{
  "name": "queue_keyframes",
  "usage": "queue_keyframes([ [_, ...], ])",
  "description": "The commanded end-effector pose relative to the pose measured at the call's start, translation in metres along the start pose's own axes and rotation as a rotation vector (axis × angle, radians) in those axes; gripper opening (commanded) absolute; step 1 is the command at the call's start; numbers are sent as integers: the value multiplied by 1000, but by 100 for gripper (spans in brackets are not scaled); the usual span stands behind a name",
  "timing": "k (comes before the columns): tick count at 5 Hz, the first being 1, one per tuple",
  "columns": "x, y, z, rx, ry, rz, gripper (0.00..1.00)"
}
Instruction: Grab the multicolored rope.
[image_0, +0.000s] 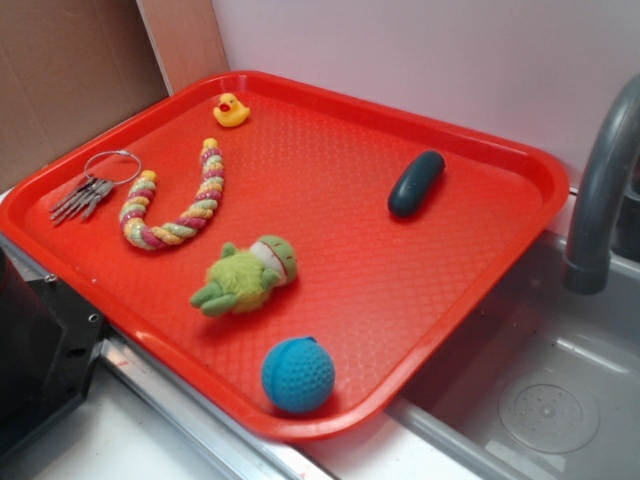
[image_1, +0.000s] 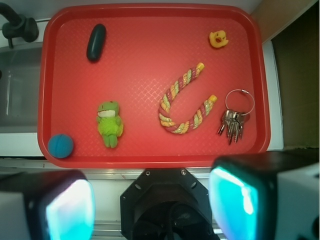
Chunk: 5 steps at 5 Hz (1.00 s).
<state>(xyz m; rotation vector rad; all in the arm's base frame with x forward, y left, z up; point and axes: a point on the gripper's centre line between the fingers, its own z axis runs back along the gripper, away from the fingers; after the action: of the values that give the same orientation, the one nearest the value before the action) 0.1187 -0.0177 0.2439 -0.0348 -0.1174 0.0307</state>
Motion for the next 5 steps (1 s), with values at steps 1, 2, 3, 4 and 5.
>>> queue_keyframes([
  [1,0,0,0,0,0,0,100],
  [2,50,2,-2,30,-4,145,100],
  [3,99,21,-9,62,-5,311,100],
  [4,117,47,-32,70,39,563,100],
  [5,81,65,-79,183,164,631,100],
])
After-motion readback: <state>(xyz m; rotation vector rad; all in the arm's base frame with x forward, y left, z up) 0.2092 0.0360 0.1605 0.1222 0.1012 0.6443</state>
